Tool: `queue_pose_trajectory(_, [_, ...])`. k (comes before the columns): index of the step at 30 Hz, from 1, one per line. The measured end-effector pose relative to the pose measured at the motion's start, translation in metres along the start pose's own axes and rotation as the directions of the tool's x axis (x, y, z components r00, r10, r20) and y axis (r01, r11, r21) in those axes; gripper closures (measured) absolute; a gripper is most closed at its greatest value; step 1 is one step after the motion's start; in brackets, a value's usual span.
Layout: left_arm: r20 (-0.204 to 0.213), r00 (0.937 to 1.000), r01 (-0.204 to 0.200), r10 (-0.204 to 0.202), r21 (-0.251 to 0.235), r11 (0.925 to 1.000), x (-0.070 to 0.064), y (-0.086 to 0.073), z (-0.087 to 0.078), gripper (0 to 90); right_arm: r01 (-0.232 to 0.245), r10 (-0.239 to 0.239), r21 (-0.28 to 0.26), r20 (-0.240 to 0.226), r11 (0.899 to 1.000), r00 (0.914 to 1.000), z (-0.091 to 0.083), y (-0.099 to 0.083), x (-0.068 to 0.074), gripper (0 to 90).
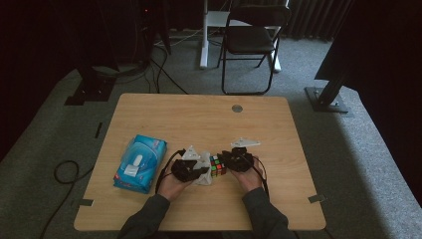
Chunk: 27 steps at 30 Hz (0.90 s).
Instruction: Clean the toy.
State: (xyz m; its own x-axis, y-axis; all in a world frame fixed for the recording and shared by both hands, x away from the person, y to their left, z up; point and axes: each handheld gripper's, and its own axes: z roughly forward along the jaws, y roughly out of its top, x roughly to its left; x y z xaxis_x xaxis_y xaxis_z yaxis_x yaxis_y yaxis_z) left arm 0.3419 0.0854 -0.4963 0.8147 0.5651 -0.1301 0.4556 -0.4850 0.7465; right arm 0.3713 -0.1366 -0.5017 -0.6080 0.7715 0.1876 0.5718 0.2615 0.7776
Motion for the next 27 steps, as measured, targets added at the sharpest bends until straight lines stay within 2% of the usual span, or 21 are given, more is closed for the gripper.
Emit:
queue_pose_trajectory(7, [0.017, 0.9998, 0.005, -0.005, 0.02, 0.9998, -0.002, -0.003, 0.007, 85.1, 0.0, 0.0, 0.0, 0.0, 1.0, 1.0, 0.0, 0.0, 0.0, 70.3])
queue_pose_trajectory(16, [0.004, 1.0, 0.007, -0.007, 0.037, 0.9993, 0.001, -0.005, 0.011, 85.0, -0.002, 0.002, 0.0, 0.002, 1.0, 1.0, 0.0, 0.0, 0.0, 70.4])
queue_pose_trajectory(20, [0.002, 1.0, -0.01, 0.009, 0.067, 0.9977, 0.0, -0.009, 0.018, 85.0, -0.003, 0.003, 0.001, 0.008, 1.0, 1.0, 0.001, 0.0, 0.001, 70.9])
queue_pose_trajectory(27, [-0.004, 1.0, -0.004, 0.005, 0.081, 0.9967, 0.0, -0.012, 0.024, 84.9, 0.0, 0.0, 0.0, 0.01, 1.0, 0.9999, 0.001, 0.001, 0.002, 71.0])
